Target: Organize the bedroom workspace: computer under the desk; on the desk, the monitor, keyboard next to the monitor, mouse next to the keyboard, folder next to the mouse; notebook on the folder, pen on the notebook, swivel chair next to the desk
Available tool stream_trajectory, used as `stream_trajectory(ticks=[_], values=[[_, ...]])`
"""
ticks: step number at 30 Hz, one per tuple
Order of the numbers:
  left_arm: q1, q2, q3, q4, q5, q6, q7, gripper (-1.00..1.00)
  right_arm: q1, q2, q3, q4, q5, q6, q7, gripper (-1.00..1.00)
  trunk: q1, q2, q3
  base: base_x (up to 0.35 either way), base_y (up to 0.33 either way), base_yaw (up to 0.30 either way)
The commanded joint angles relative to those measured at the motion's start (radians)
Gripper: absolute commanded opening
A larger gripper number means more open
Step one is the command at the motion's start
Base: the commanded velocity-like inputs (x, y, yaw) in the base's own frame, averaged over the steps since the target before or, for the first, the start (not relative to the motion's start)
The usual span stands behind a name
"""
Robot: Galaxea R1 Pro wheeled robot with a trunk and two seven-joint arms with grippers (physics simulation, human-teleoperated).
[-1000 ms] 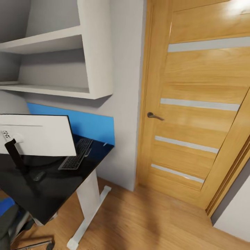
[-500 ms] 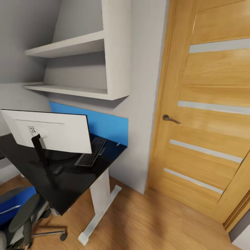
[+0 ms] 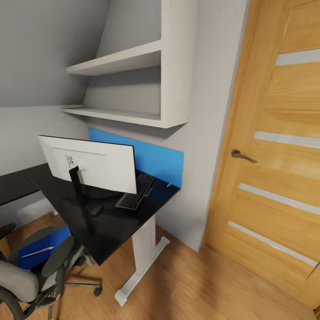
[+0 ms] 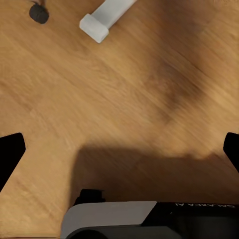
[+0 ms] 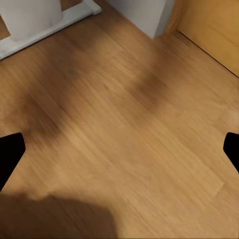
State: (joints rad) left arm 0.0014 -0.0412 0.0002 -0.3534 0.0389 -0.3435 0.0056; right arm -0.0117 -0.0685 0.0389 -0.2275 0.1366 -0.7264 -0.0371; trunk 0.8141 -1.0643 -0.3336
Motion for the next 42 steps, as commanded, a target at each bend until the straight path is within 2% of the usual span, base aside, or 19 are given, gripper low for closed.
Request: stream_trajectory(ticks=[1,42], values=[[0.000,0.000,0.000,-0.001,0.004,-0.002,0.001,1.00,-0.001,-0.001,0.004,0.000,0.003,-0.002,-0.004,1.00,0.000,-0.001,-0.001,0.000,0.000,0.278],[0.000,0.000,0.000,-0.001,0.004,-0.002,0.001,1.00,-0.001,-0.001,0.004,0.001,0.003,0.001,-0.004,1.00,0.000,-0.001,-0.001,0.000,0.000,0.278]])
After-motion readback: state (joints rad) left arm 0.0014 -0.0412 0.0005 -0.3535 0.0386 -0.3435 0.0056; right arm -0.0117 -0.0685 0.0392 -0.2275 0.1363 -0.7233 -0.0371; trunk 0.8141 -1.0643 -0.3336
